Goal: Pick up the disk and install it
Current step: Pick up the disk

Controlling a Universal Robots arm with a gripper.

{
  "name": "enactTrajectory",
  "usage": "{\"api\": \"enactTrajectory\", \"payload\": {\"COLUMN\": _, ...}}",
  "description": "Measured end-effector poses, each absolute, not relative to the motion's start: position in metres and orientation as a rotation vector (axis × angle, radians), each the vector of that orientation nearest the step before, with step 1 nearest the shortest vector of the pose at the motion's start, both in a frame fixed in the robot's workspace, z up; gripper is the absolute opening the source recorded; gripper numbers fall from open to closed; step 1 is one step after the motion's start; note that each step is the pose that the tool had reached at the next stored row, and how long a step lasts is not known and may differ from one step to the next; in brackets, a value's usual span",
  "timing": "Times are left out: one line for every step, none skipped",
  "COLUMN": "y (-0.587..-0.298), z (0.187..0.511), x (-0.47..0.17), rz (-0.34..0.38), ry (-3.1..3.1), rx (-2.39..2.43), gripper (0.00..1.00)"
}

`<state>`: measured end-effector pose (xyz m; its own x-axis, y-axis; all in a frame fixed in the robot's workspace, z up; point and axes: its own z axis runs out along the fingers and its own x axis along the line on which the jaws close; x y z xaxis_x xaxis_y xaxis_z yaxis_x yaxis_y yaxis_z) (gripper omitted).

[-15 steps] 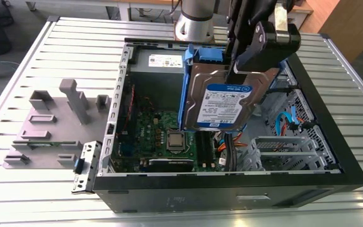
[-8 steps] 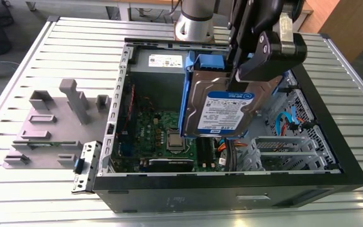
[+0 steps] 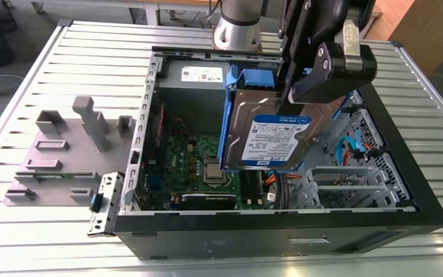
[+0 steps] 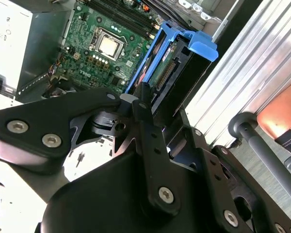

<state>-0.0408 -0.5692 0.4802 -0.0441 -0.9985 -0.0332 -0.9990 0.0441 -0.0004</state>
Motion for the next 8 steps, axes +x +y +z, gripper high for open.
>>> {"api": "enactTrajectory", "payload": {"y": -0.5692, "z": 0.4802, "x": -0.0408, "rz": 0.035, "ry": 2.252, "rx": -2.155, "gripper": 0.35}}
{"api": "enactTrajectory", "payload": {"y": -0.5692, "z": 0.4802, "x": -0.0409, "rz": 0.035, "ry": 2.252, "rx": -2.155, "gripper": 0.35}}
{"api": "enactTrajectory", "payload": {"y": -0.5692, "z": 0.4802, "x": -0.0409, "rz": 0.035, "ry": 2.252, "rx": -2.155, "gripper": 0.35}}
{"api": "enactTrajectory", "payload": {"y": -0.5692, "z": 0.4802, "x": -0.0407, "rz": 0.035, "ry": 2.252, "rx": -2.155, "gripper": 0.35}}
{"api": "enactTrajectory", "payload": {"y": -0.5693, "z": 0.4802, "x": -0.0402, "rz": 0.036, "ry": 2.252, "rx": -2.155, "gripper": 0.35}}
{"api": "enactTrajectory", "payload": {"y": -0.5693, "z": 0.4801, "x": -0.0394, "rz": 0.035, "ry": 2.252, "rx": -2.155, "gripper": 0.35}}
{"api": "enactTrajectory", "payload": {"y": -0.5693, "z": 0.4801, "x": -0.0382, "rz": 0.035, "ry": 2.252, "rx": -2.155, "gripper": 0.35}}
{"api": "enactTrajectory", "payload": {"y": -0.5693, "z": 0.4801, "x": -0.0366, "rz": 0.035, "ry": 2.252, "rx": -2.155, "gripper": 0.35}}
